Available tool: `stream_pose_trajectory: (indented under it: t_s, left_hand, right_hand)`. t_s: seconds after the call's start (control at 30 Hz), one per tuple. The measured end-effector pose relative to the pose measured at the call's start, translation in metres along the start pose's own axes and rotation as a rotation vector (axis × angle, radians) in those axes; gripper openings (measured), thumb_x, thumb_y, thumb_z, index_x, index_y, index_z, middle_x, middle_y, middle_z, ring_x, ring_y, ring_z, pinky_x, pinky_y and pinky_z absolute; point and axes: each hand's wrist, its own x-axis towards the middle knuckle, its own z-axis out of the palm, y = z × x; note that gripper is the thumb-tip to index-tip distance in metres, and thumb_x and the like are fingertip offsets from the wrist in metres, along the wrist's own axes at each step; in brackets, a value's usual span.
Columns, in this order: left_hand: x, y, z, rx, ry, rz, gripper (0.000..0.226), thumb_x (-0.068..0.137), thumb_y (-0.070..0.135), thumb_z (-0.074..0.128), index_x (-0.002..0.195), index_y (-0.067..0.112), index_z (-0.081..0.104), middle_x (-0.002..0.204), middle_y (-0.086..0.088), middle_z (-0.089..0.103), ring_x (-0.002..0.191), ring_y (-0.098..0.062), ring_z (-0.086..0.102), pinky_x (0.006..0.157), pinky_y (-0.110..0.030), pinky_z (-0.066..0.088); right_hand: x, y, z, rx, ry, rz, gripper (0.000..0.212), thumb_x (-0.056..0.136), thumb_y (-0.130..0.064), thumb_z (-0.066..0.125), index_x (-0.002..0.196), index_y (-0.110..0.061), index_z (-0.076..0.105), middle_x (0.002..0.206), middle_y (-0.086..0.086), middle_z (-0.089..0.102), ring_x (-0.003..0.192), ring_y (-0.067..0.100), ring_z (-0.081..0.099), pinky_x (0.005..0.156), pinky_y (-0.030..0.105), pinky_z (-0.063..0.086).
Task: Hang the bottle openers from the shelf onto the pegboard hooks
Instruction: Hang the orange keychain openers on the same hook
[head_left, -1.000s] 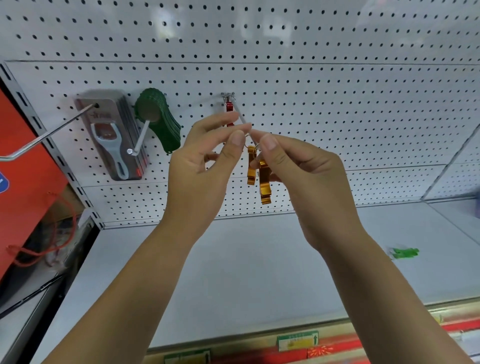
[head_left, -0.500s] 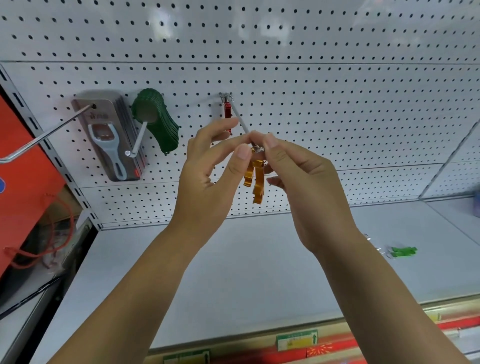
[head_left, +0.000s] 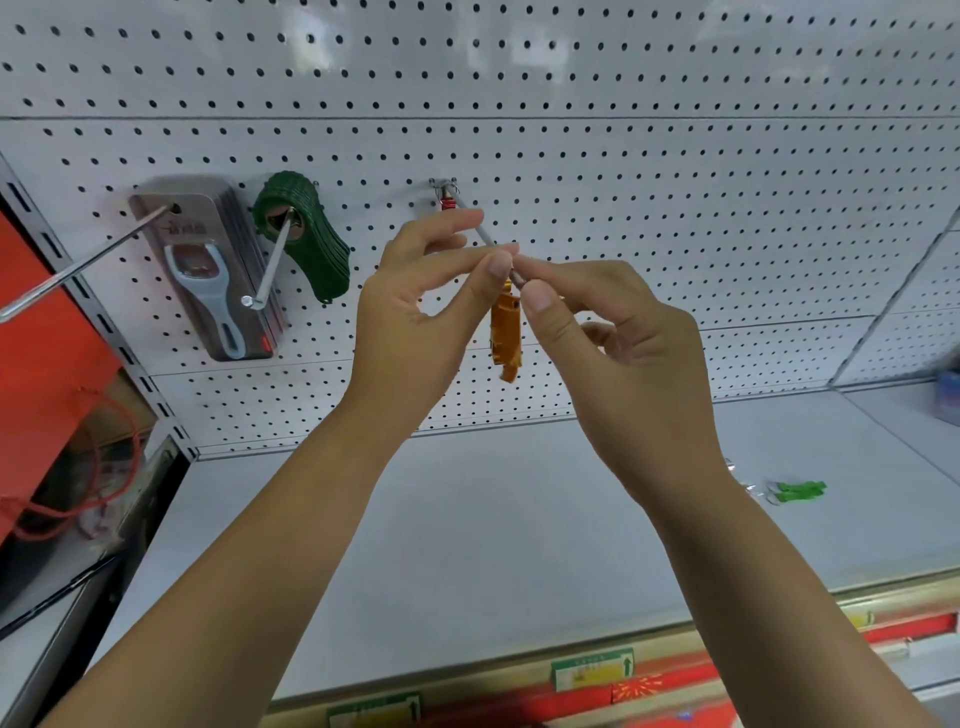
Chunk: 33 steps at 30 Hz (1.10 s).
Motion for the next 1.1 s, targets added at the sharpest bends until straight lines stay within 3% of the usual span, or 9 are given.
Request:
stream_pose_trajectory:
  t_s: [0.1,0.33,0.5,0.6,0.73,0.9,1.1]
  left_hand:
    - [0.014,-0.007,-0.002,0.013,-0.005,-0.007,0.014,0.096,0.033,0.066,0.104,0.029,0.077,0.130,0.006,0.062,0.120,-0.015,0.058,0.101,-0.027,0.047]
    - [0.053,-0.035,-0.005,0.040,-0.011,-0.140,0.015,0.091,0.044,0.068,0.099,0.036,0.079,0.135,0.015,0.058,0.135,-0.008,0.044,0.104,-0.026,0.038]
    - [0.078,-0.051,-0.006,-0.017,-0.035,-0.187,0.014,0.093,0.036,0.069,0.102,0.030,0.079,0.135,0.007,0.054,0.125,0.004,0.048,0.091,-0.003,0.039]
    - [0.090,-0.060,-0.004,-0.048,-0.030,-0.229,0.017,0.091,0.038,0.071,0.103,0.030,0.080,0.135,0.008,0.053,0.119,0.010,0.050,0.102,-0.014,0.042]
    - [0.102,-0.063,-0.002,-0.056,-0.016,-0.262,0.022,0.091,0.037,0.072,0.108,0.024,0.079,0.136,0.006,0.053,0.109,0.015,0.051,0.077,0.005,0.041]
    - [0.111,-0.064,0.001,-0.083,0.014,-0.291,0.020,0.092,0.032,0.071,0.106,0.019,0.078,0.137,0.002,0.051,0.113,-0.001,0.052,0.061,0.003,0.043]
    - [0.118,-0.067,0.002,-0.098,0.039,-0.339,0.021,0.094,0.028,0.069,0.106,0.014,0.078,0.137,0.001,0.055,0.104,0.000,0.055,0.058,0.002,0.044]
  right_hand:
    - [0.000,0.005,0.001,-0.104,0.029,-0.059,0.021,0.094,-0.034,0.066,0.114,-0.038,0.073,0.106,-0.011,0.067,0.100,0.008,0.062,0.081,0.014,0.047]
    - [0.002,0.007,0.003,-0.115,0.010,-0.078,0.019,0.094,-0.033,0.067,0.111,-0.032,0.075,0.104,-0.012,0.068,0.103,0.012,0.062,0.085,0.023,0.051]
    - [0.002,0.008,0.004,-0.124,0.005,-0.092,0.019,0.094,-0.031,0.067,0.111,-0.031,0.075,0.101,-0.013,0.069,0.102,0.014,0.063,0.084,0.025,0.051]
    - [0.003,0.008,0.003,-0.129,0.003,-0.101,0.019,0.094,-0.032,0.066,0.111,-0.031,0.075,0.101,-0.014,0.069,0.102,0.015,0.063,0.084,0.027,0.052]
    - [0.003,0.008,0.001,-0.136,0.006,-0.113,0.018,0.094,-0.034,0.066,0.109,-0.034,0.075,0.100,-0.012,0.069,0.103,0.016,0.062,0.084,0.031,0.052]
    - [0.002,0.010,0.000,-0.121,-0.012,-0.106,0.018,0.094,-0.033,0.066,0.110,-0.035,0.074,0.100,-0.013,0.069,0.105,0.014,0.062,0.085,0.030,0.051]
    - [0.003,0.011,0.000,-0.116,-0.019,-0.120,0.018,0.094,-0.032,0.066,0.110,-0.036,0.074,0.098,-0.014,0.068,0.105,0.012,0.062,0.085,0.028,0.051]
